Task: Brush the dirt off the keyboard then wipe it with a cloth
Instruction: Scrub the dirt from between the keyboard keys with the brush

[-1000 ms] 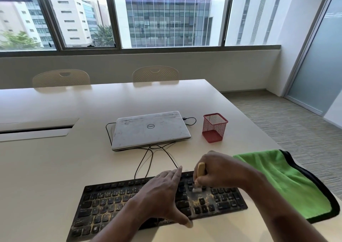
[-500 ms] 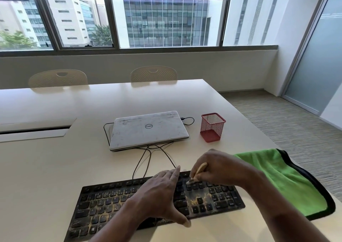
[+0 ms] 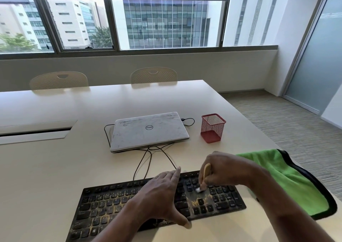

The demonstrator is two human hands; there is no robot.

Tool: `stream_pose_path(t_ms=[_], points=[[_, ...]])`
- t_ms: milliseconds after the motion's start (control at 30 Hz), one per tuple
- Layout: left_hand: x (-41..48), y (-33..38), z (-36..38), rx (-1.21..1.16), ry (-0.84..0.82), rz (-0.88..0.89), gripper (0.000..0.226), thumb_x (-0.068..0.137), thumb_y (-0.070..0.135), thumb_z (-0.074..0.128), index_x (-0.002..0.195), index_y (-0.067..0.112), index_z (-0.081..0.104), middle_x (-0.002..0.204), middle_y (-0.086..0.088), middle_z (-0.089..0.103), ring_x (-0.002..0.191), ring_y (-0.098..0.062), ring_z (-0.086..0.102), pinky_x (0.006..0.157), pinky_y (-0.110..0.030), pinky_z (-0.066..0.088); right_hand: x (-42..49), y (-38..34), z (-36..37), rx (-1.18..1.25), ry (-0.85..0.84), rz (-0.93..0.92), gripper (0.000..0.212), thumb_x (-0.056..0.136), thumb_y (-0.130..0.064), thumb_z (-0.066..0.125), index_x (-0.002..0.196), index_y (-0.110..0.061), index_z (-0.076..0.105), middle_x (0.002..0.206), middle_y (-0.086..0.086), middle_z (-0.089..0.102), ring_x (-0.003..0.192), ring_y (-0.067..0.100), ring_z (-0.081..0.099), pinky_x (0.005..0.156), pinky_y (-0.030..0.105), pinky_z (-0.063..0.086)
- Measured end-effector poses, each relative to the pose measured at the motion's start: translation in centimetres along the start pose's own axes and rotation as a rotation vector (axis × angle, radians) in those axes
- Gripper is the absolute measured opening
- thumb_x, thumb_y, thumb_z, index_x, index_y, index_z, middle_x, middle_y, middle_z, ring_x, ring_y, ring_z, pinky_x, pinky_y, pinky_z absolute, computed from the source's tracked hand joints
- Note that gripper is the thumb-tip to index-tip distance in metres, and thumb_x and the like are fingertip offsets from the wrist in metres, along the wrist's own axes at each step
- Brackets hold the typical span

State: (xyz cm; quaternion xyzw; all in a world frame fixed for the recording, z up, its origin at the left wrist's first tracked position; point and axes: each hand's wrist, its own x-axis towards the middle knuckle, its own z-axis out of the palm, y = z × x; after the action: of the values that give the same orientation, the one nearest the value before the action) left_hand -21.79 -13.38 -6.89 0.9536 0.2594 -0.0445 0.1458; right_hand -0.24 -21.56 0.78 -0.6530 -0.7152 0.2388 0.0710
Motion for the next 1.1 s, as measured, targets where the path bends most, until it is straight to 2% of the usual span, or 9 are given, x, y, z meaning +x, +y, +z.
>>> stream_pose_path(t_ms=[133, 267, 400, 467, 533, 800, 967, 1033, 1100], points=[[0.1, 0.0, 0.0, 0.006, -0.001, -0.002, 0.151, 0.061, 0.087, 0.07, 0.158, 0.014, -0.019, 0.171, -0.004, 0.006, 0.156, -0.02, 0.008, 0.122, -0.025, 0.004, -0.2, 0.9, -0.4, -0.063, 0.151, 0.042, 0.014, 0.085, -0.025, 0.074, 0.096, -0.029, 0.081, 0.081, -0.022, 0.075, 0.07, -0.006, 0.066, 0.063, 0.012, 0.048], [0.0, 0.1, -0.1, 0.016, -0.001, -0.001, 0.151, 0.061, 0.088, 0.07, 0.159, 0.014, -0.018, 0.171, -0.003, 0.006, 0.156, -0.02, 0.009, 0.121, -0.024, 0.003, -0.5, 0.3, -0.2, 0.04, 0.042, 0.0, 0.012, 0.088, -0.023, 0.075, 0.097, -0.021, 0.081, 0.073, -0.022, 0.07, 0.066, -0.006, 0.065, 0.061, 0.01, 0.045], [-0.1, 0.0, -0.1, 0.033, 0.006, -0.004, 0.148, 0.063, 0.087, 0.069, 0.159, 0.014, -0.017, 0.171, -0.004, 0.006, 0.155, -0.021, 0.01, 0.119, -0.025, 0.0, -0.3, 0.3, -0.1, 0.021, 0.184, -0.008, 0.012, 0.086, -0.023, 0.073, 0.095, -0.026, 0.082, 0.072, -0.024, 0.069, 0.066, -0.007, 0.064, 0.063, 0.009, 0.042], [-0.3, -0.1, 0.0, 0.036, 0.005, -0.004, 0.148, 0.063, 0.087, 0.069, 0.159, 0.015, -0.017, 0.171, -0.003, 0.003, 0.156, -0.019, 0.006, 0.12, -0.026, -0.005, -0.4, 0.1, 0.0, 0.01, 0.123, -0.018, 0.011, 0.086, -0.024, 0.075, 0.094, -0.026, 0.082, 0.069, -0.029, 0.068, 0.065, -0.007, 0.064, 0.064, 0.011, 0.044], [-0.7, -0.6, 0.0, 0.038, -0.001, -0.018, 0.149, 0.063, 0.088, 0.069, 0.159, 0.015, -0.018, 0.171, -0.002, 0.001, 0.156, -0.017, 0.003, 0.122, -0.029, -0.008, -0.5, -0.4, 0.1, 0.07, 0.096, -0.067, 0.011, 0.088, -0.019, 0.075, 0.096, -0.02, 0.082, 0.063, -0.033, 0.064, 0.061, -0.007, 0.063, 0.059, 0.006, 0.04], [-3.2, -3.0, -0.4, 0.041, -0.022, -0.093, 0.149, 0.062, 0.087, 0.07, 0.16, 0.015, -0.016, 0.171, 0.0, 0.001, 0.156, -0.014, 0.002, 0.119, -0.03, -0.012, 0.6, -2.4, 1.3, 0.176, 0.365, -0.093, 0.007, 0.088, -0.022, 0.077, 0.093, -0.024, 0.082, 0.081, -0.02, 0.075, 0.076, -0.004, 0.069, 0.067, 0.007, 0.047], [-5.3, -5.3, -0.5, 0.046, -0.029, -0.133, 0.152, 0.06, 0.09, 0.069, 0.159, 0.016, -0.018, 0.171, 0.003, 0.0, 0.155, -0.011, 0.001, 0.123, -0.034, -0.01, 0.6, -3.2, 1.8, 0.212, 0.369, -0.025, 0.006, 0.091, -0.026, 0.075, 0.092, -0.025, 0.081, 0.075, -0.027, 0.072, 0.063, 0.002, 0.068, 0.06, 0.015, 0.052], [-6.1, -6.3, -0.6, 0.048, -0.038, -0.147, 0.152, 0.059, 0.092, 0.067, 0.159, 0.016, -0.018, 0.171, 0.004, 0.0, 0.155, -0.01, 0.001, 0.124, -0.034, -0.01, 0.7, -3.9, 2.1, 0.21, 0.356, -0.008, 0.007, 0.092, -0.026, 0.073, 0.091, -0.025, 0.08, 0.073, -0.035, 0.068, 0.06, -0.001, 0.065, 0.057, 0.013, 0.049], [-6.9, -7.3, -0.7, 0.048, -0.04, -0.159, 0.153, 0.057, 0.093, 0.067, 0.16, 0.017, -0.017, 0.171, 0.004, 0.001, 0.155, -0.01, 0.002, 0.123, -0.035, -0.011, 1.0, -4.9, 2.4, 0.217, 0.368, -0.006, 0.007, 0.091, -0.027, 0.074, 0.086, -0.029, 0.079, 0.072, -0.031, 0.069, 0.062, -0.001, 0.065, 0.056, 0.013, 0.045]])
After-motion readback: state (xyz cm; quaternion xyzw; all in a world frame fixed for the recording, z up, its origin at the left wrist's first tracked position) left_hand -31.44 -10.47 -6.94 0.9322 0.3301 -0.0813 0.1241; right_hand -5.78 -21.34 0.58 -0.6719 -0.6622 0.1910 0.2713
